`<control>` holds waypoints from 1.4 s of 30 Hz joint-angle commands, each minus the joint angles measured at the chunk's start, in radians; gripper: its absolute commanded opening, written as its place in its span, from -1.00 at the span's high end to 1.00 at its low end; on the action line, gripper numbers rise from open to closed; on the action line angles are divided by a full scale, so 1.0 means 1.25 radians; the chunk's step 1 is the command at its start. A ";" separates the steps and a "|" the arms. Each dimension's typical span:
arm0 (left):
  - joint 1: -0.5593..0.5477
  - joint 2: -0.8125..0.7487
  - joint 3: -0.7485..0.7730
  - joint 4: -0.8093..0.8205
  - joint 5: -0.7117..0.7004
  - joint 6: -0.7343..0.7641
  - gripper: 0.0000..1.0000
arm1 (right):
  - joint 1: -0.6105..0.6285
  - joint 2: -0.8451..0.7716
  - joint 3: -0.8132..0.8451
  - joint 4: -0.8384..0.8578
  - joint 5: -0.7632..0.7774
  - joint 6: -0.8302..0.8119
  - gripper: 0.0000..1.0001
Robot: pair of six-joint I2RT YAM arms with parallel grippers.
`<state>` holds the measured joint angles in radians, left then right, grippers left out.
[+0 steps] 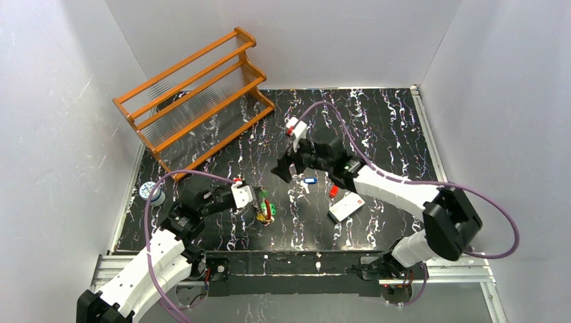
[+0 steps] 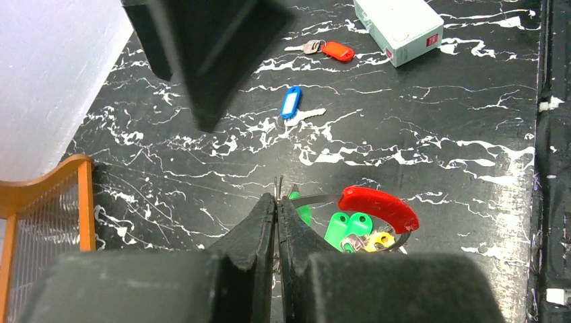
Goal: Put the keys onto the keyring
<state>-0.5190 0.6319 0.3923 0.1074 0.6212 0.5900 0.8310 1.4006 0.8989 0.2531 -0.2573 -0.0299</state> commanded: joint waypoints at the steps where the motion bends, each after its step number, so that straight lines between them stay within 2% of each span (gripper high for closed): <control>1: -0.002 -0.019 0.021 -0.023 -0.022 -0.012 1.00 | -0.045 0.079 0.120 -0.137 0.118 0.181 -0.97; 7: -0.001 -0.016 0.022 -0.035 -0.019 -0.012 1.00 | -0.141 0.127 0.103 -0.175 0.081 0.298 -0.91; 17: -0.002 0.004 0.026 -0.036 0.006 -0.014 1.00 | -0.224 0.162 0.039 -0.171 -0.008 0.312 -0.63; 21: -0.002 0.010 0.029 -0.036 0.016 -0.015 1.00 | -0.231 0.204 0.049 -0.183 -0.061 0.293 -0.54; 28: -0.002 0.015 0.030 -0.035 0.025 -0.018 1.00 | -0.231 0.288 0.075 -0.201 -0.137 0.258 -0.24; 42: -0.002 0.021 0.032 -0.035 0.044 -0.019 1.00 | -0.231 0.319 0.088 -0.189 -0.168 0.239 0.06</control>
<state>-0.5194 0.6601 0.3931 0.0521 0.6418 0.5716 0.5442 1.7882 0.9710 0.0006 -0.4335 0.2913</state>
